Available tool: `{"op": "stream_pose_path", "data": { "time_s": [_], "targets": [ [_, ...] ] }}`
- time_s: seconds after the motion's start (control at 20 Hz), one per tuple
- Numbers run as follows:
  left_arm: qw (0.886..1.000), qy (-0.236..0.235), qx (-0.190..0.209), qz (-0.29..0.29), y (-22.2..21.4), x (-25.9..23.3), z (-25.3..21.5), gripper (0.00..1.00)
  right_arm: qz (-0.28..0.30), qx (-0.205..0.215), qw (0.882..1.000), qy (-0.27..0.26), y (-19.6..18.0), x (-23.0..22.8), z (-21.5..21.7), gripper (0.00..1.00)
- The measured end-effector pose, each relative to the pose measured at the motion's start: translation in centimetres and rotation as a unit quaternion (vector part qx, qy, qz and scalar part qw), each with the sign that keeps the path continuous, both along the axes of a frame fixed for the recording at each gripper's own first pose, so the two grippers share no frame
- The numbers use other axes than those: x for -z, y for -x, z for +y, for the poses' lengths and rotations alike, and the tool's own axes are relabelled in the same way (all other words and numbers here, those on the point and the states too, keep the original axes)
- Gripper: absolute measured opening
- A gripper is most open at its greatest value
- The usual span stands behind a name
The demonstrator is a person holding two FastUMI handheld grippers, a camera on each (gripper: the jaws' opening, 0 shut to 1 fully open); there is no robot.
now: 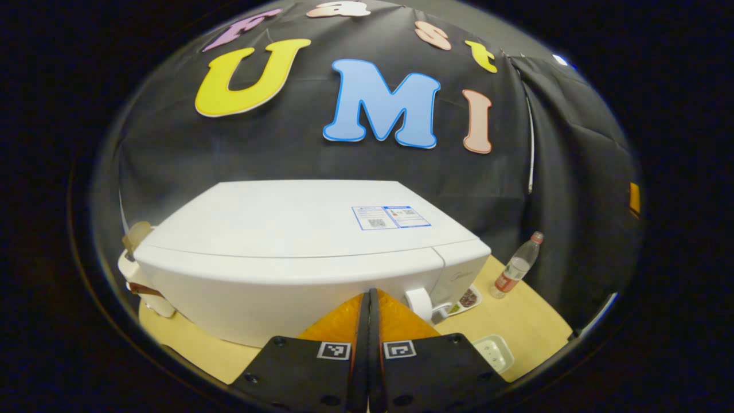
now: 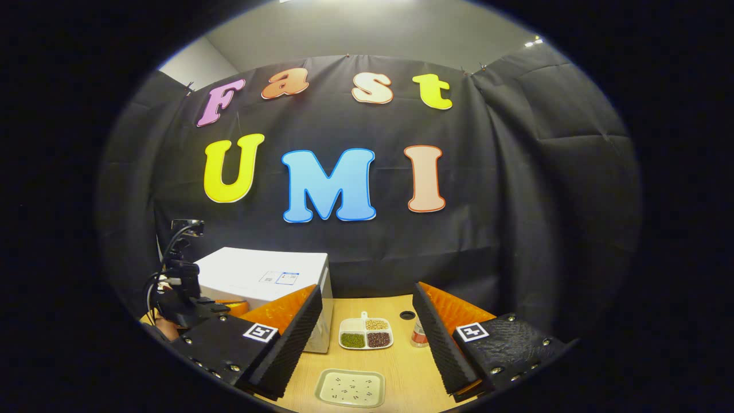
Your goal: Open the microwave oven with the left hand, put the food in, and close the microwave oven.
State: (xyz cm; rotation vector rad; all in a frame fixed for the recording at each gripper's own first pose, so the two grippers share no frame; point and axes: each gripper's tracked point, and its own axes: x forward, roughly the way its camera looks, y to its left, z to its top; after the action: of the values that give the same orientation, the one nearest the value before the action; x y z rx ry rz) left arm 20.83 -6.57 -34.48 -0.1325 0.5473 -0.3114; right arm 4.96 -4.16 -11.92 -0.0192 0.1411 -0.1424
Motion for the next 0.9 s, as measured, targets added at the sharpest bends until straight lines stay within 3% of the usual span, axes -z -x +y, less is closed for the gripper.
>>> {"op": "stream_pose_path", "data": {
  "time_s": [0.15,0.3,0.55,0.6,0.75,0.9],
  "targets": [
    [0.999,-0.031,0.008,-0.016,-0.1,-0.3,0.0,0.07,-0.007,-0.001,1.0,-0.001,0.6,-0.7,0.3,0.97],
    [0.999,-0.026,0.0,-0.044,0.3,-3.9,0.5,0.07,-0.008,-0.003,1.0,0.002,0.8,-0.8,0.3,0.97],
    [0.985,-0.021,-0.03,-0.168,3.0,-18.7,3.7,0.06,-0.023,-0.017,1.0,0.01,0.2,-3.2,1.3,0.97],
    [0.981,-0.015,-0.036,-0.19,4.0,-21.6,4.3,0.15,-0.025,-0.026,0.999,0.006,-0.1,-3.9,2.1,0.97],
    [0.973,-0.007,-0.077,-0.218,7.5,-28.1,7.3,0.97,-0.042,-0.04,0.998,0.003,-0.3,-6.8,3.7,0.97],
    [0.965,-0.017,-0.092,-0.247,10.7,-32.5,9.1,0.94,-0.053,-0.048,0.997,0.0,0.1,-9.2,5.6,0.97]
  ]
}}
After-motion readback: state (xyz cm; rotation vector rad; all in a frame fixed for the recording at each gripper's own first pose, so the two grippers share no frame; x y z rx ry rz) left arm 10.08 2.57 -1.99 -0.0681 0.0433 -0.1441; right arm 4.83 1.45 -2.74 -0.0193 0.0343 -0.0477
